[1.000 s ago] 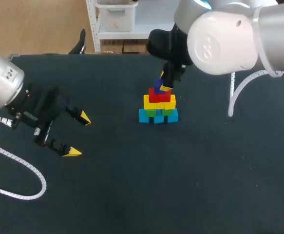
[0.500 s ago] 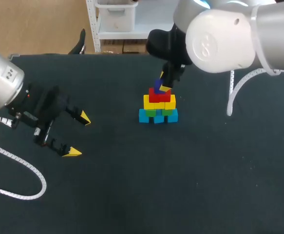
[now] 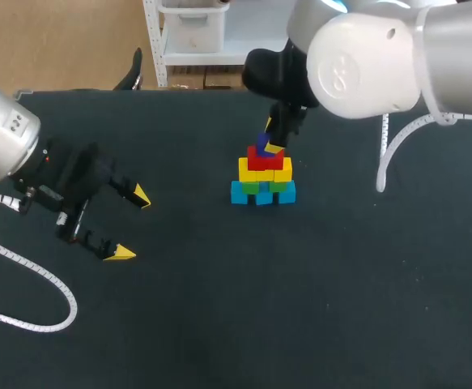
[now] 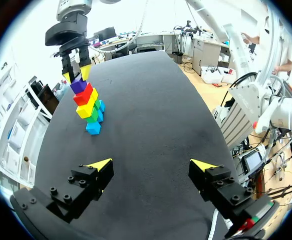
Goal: Place the blue cubes, place green cubes on the blue cubes, place the yellow cubes on the green cubes, then place the red cubes on the yellow cubes, and place purple cube on the red cubes.
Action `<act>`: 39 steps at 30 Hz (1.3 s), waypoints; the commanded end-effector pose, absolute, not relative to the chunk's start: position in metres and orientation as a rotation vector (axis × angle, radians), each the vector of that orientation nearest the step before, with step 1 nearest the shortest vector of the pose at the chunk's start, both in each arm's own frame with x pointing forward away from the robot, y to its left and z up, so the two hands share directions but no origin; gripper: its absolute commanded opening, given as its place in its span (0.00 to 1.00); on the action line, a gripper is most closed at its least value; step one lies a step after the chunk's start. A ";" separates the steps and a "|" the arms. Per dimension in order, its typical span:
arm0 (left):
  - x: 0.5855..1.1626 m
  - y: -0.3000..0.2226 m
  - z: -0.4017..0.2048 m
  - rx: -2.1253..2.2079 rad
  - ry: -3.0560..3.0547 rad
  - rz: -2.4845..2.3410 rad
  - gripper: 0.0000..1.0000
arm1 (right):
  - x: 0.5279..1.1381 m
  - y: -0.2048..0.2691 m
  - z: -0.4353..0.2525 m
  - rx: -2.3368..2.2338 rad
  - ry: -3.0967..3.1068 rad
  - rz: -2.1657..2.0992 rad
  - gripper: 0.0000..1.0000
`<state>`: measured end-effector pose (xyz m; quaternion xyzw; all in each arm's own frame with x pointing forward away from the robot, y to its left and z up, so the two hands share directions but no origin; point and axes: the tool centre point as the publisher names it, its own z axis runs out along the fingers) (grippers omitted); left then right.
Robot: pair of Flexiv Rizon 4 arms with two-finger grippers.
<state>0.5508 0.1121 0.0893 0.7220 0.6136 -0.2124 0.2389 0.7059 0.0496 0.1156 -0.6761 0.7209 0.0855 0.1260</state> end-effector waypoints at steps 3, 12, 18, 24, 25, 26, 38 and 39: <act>0.551 0.113 0.089 1.977 1.676 -0.582 1.00 | 0.708 0.049 0.116 -1.969 2.100 0.247 0.48; 0.551 0.113 0.089 1.977 1.676 -0.582 1.00 | 0.709 0.048 0.120 -1.955 2.089 0.224 1.00; 0.551 0.113 0.089 1.977 1.676 -0.582 1.00 | 0.712 0.036 0.128 -1.854 2.028 0.233 1.00; 0.551 0.113 0.089 1.977 1.676 -0.582 1.00 | 0.712 0.010 0.129 -1.703 1.965 0.364 1.00; 0.551 0.113 0.089 1.977 1.676 -0.582 1.00 | 0.711 0.005 0.128 -1.683 1.967 0.375 1.00; 0.551 0.113 0.089 1.977 1.676 -0.582 1.00 | 0.710 0.001 0.128 -1.669 1.959 0.387 1.00; 0.551 0.113 0.089 1.977 1.676 -0.582 1.00 | 0.682 -0.048 0.115 -1.579 1.902 0.634 1.00; 0.551 0.113 0.089 1.977 1.676 -0.582 1.00 | 0.679 -0.051 0.113 -1.552 1.905 0.649 1.00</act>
